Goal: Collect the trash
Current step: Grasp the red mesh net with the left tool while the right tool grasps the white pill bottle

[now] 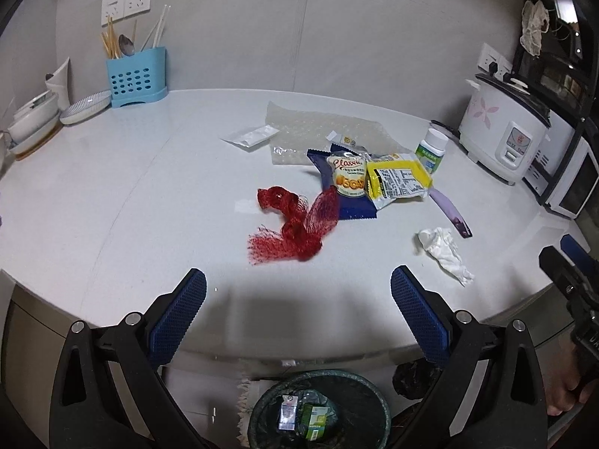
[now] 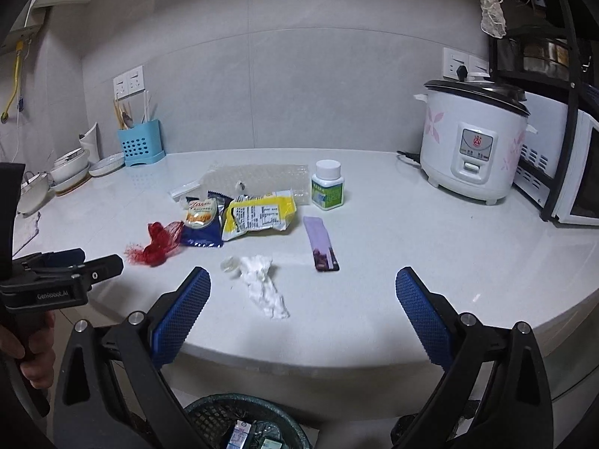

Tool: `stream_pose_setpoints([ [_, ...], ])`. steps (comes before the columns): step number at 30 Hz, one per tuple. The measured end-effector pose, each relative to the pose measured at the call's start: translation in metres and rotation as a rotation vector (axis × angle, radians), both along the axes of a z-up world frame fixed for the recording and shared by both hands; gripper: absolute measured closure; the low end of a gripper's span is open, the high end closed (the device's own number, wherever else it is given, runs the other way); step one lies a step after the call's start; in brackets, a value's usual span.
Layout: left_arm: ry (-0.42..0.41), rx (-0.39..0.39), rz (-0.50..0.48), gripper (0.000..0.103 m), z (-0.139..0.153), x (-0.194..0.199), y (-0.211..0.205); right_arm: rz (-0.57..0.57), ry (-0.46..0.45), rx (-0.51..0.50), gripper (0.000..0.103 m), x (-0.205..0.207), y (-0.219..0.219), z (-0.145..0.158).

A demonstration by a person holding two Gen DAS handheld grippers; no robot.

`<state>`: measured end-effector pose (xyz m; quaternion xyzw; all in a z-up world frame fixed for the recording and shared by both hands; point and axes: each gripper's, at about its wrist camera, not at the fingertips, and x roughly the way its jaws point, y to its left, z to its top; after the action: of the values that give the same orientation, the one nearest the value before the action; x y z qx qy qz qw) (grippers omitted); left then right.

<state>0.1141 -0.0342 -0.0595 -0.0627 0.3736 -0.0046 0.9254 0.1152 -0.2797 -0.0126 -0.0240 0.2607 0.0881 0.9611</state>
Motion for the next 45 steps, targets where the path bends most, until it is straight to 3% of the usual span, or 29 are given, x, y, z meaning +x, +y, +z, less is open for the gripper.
stream_pose_setpoints([
  [8,0.088,0.007,0.017,0.009,-0.020,0.056,0.006,-0.022,0.103,0.030,0.008,0.084,-0.008,0.002],
  [14,0.157,0.003,0.028,0.025,-0.031,0.081,0.009,-0.038,0.171,0.031,0.008,0.146,-0.008,-0.003],
  [20,0.178,0.021,0.053,0.057,-0.031,0.087,0.014,-0.033,0.209,0.026,0.008,0.198,-0.001,-0.009],
  [22,0.181,0.023,0.054,0.074,-0.030,0.089,0.017,-0.033,0.229,0.025,0.008,0.213,0.002,-0.012],
  [24,0.181,0.021,0.048,0.085,-0.030,0.089,0.019,-0.032,0.262,0.051,0.015,0.226,0.003,-0.016],
  [31,0.159,0.018,0.025,0.089,-0.027,0.089,0.024,-0.062,0.311,0.042,0.032,0.250,0.012,-0.030],
  [34,0.153,0.017,0.018,0.089,-0.026,0.089,0.025,-0.081,0.325,0.020,0.052,0.255,0.017,-0.035],
  [35,0.151,0.016,0.017,0.089,-0.026,0.089,0.025,-0.086,0.323,0.017,0.054,0.255,0.017,-0.035],
  [45,0.110,0.022,0.013,0.089,-0.014,0.079,0.025,-0.133,0.279,-0.002,0.055,0.237,0.011,-0.022],
])
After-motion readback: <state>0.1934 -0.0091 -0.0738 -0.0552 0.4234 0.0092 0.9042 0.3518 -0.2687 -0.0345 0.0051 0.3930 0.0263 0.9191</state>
